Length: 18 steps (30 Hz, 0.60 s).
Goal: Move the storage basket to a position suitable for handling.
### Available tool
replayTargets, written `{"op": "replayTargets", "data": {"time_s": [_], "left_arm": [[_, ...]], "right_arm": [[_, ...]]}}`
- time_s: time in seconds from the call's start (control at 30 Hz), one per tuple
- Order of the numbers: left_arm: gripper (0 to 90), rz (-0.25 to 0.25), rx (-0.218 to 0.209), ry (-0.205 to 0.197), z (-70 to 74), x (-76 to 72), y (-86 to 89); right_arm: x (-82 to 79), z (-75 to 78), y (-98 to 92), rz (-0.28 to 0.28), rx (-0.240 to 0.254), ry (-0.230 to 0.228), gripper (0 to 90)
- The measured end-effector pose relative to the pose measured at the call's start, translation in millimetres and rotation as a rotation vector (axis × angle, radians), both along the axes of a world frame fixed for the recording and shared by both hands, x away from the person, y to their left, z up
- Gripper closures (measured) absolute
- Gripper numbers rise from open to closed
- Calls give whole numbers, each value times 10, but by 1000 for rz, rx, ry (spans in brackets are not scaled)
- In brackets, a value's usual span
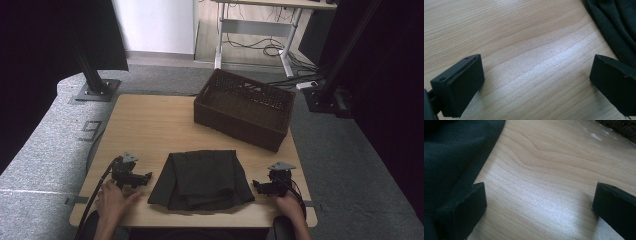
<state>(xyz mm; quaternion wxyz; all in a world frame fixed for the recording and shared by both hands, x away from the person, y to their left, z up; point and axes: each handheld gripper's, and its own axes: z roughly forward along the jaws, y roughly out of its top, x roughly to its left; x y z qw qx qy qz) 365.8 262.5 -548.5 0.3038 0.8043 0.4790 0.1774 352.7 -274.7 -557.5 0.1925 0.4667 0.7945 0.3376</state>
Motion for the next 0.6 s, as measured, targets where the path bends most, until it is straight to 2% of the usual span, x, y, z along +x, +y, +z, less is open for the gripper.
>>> {"op": "replayTargets", "data": {"time_s": [0.13,0.4,0.6], "left_arm": [[0,-9,-1,0,0,22,-5],[0,13,-2,1,0,37,-44],[0,1,0,0,1,37,-63]], "right_arm": [[3,0,1,0,0,0,0],[6,0,2,0,0,0,0],[6,1,3,1,0,0,0]]}}
